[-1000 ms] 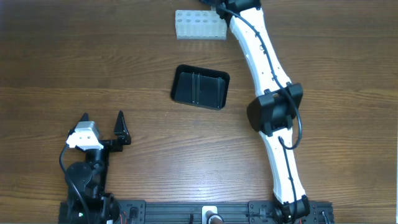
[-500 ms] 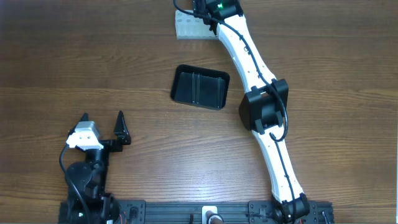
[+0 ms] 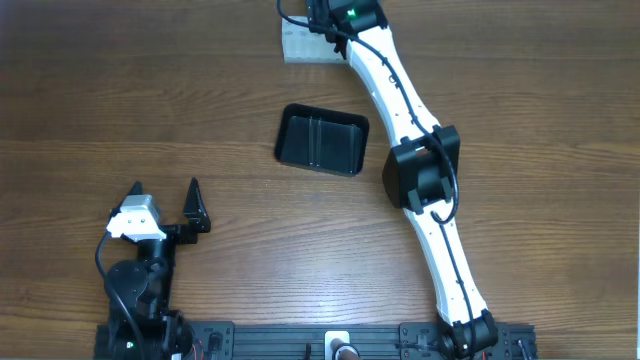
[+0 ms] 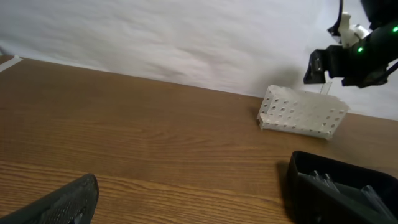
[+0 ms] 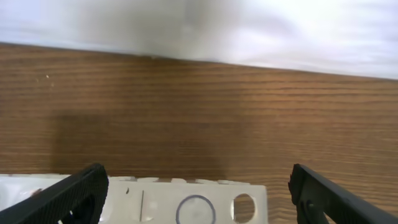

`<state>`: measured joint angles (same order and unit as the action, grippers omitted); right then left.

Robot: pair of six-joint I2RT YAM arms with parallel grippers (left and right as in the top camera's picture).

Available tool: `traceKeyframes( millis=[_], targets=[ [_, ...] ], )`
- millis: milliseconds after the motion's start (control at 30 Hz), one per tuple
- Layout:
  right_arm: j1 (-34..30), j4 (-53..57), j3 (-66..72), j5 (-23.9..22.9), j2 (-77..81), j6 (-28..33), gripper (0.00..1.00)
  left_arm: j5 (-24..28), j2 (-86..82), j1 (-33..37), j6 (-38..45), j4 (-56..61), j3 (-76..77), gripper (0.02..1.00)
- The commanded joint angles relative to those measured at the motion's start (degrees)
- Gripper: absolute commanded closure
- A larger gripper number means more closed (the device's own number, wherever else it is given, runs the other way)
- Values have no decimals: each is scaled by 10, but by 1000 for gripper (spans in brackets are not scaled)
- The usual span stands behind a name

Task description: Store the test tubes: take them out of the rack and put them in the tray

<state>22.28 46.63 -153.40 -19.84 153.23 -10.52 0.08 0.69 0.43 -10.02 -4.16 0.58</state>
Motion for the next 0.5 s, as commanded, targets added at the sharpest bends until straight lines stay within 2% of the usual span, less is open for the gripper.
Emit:
traceKeyframes(
  millis=[33,167,500],
  targets=[
    [3,-5,4,5,15,-1,84,8,-5,-2,10,-2,-3,20],
    [3,-6,4,5,16,-1,130,8,-5,-2,10,-2,-3,20],
    [4,-5,4,5,16,-1,538,8,-5,-2,10,-2,-3,23]
  ],
)
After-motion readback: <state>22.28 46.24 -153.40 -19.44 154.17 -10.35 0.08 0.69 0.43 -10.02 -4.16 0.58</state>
